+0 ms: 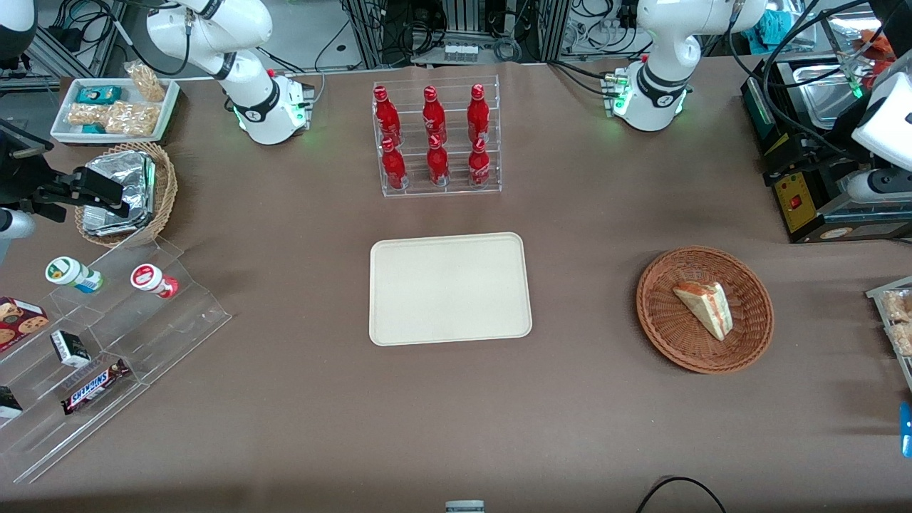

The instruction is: Place sandwich from basket to tray

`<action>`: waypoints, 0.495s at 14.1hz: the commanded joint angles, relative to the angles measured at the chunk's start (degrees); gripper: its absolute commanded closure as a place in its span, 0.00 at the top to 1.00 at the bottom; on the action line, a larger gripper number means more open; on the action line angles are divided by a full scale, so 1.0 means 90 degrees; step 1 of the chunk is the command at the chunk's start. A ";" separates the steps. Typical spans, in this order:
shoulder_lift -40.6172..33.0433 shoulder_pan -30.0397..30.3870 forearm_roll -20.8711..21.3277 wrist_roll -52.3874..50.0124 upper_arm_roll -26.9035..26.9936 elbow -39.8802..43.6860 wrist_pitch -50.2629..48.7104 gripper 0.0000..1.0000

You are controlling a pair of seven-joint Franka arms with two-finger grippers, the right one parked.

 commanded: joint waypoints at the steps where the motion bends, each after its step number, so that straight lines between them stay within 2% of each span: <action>1: -0.0075 -0.0105 0.0192 0.0063 0.0028 -0.0062 0.0055 1.00; 7: -0.0046 -0.0106 0.0183 0.0043 0.0028 -0.0081 0.0074 1.00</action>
